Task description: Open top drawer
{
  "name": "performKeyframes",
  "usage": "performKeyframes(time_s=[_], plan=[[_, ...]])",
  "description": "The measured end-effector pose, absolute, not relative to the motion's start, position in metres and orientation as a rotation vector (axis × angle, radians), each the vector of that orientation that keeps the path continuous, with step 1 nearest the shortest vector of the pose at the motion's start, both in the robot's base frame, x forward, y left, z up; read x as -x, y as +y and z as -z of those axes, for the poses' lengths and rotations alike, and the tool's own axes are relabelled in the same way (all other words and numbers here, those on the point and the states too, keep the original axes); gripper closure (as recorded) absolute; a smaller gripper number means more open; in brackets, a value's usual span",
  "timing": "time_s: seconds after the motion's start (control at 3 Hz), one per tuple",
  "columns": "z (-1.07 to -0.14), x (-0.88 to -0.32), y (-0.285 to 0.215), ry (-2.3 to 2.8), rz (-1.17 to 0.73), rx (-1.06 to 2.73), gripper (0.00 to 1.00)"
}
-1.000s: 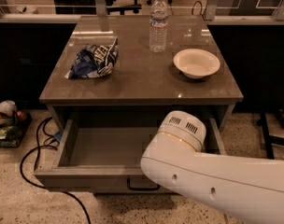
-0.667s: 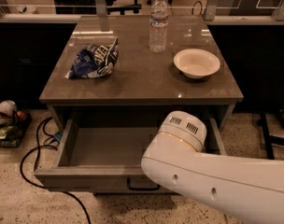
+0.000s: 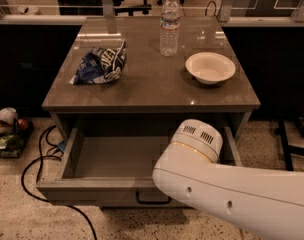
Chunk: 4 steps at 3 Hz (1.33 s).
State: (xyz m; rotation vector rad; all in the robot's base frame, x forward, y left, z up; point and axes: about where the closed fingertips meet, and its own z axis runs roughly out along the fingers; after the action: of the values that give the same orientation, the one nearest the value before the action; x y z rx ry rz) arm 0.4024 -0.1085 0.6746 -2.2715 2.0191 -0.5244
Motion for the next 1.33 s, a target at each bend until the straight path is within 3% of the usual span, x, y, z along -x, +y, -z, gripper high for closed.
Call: performKeyframes(time_s=[0.33, 1.33], plan=[[-0.674, -0.402, -0.109, 2.020, 0.525, 2.272, 0.00], [-0.734, -0.424, -0.110, 1.877, 0.541, 2.229, 0.00]])
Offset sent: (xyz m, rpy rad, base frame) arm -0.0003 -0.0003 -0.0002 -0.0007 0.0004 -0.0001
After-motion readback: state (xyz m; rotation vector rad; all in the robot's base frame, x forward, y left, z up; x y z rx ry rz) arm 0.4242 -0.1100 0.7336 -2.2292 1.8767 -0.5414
